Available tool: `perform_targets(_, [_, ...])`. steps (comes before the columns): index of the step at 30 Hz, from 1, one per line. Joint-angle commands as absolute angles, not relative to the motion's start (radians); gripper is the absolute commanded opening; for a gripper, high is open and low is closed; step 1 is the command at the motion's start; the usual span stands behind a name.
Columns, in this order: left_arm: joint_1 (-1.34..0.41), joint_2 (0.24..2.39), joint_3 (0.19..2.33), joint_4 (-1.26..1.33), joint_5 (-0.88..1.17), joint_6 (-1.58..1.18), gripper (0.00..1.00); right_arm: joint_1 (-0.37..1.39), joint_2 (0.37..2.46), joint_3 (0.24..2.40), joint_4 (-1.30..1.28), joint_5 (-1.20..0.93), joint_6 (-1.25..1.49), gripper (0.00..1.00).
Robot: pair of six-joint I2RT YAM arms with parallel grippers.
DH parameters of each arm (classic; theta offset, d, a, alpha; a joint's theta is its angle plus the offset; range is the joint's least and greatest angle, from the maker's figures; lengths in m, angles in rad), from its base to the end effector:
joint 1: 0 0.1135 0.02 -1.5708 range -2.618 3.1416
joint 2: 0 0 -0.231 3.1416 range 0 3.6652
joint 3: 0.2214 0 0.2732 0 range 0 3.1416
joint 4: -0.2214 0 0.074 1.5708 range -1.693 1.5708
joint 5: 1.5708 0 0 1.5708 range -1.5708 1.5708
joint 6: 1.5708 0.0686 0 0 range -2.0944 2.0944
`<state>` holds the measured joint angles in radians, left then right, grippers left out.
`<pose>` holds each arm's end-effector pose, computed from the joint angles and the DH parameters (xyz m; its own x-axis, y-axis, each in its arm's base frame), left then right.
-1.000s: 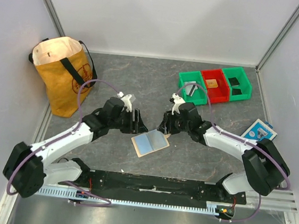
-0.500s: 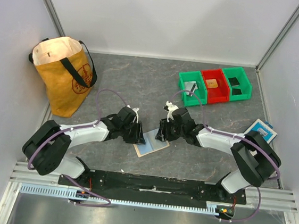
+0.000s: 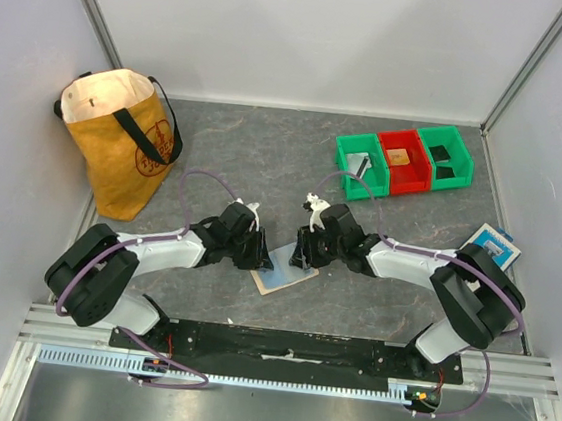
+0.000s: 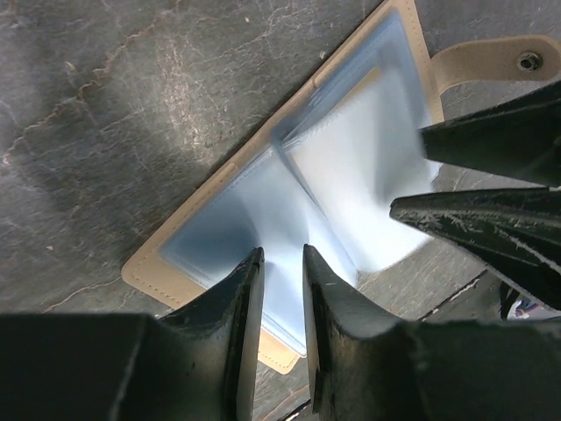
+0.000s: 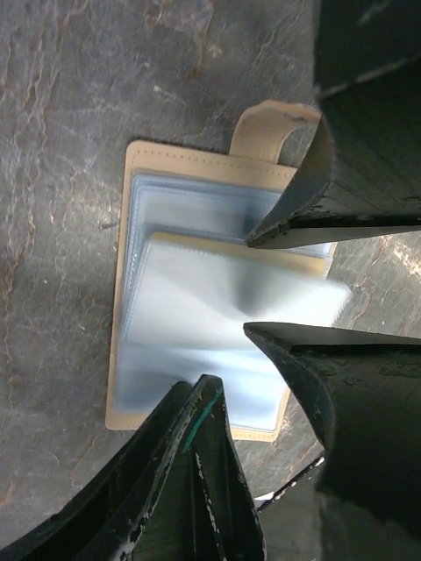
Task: Take the credit cards out of the card holder
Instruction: Remove the credit card from the card holder.
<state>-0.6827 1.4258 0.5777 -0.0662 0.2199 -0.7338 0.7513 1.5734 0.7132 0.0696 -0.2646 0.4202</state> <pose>0.2186 -0.1971 0.0702 -0.9379 -0.0797 -0.3375 0.1224 0.8346 -0.5371 0.2352 0.2442 0.0819 -0.7979 -0.2064 -0.5664 -0.5124 0.7273 0.4567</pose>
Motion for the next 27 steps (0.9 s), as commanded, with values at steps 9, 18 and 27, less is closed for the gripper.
perform_targets(9, [-0.693,1.419,0.522,-0.075,0.201,-0.770,0.30,0.810,1.571,0.779,0.098,-0.393,0.428,0.43])
perform_targets(18, [-0.692,1.307,0.477,-0.063,0.167,-0.811,0.30,0.865,1.572,0.844,0.083,-0.419,0.428,0.48])
perform_targets(27, [-0.690,1.221,0.434,-0.064,0.141,-0.834,0.31,0.870,1.580,0.845,0.034,-0.290,0.433,0.59])
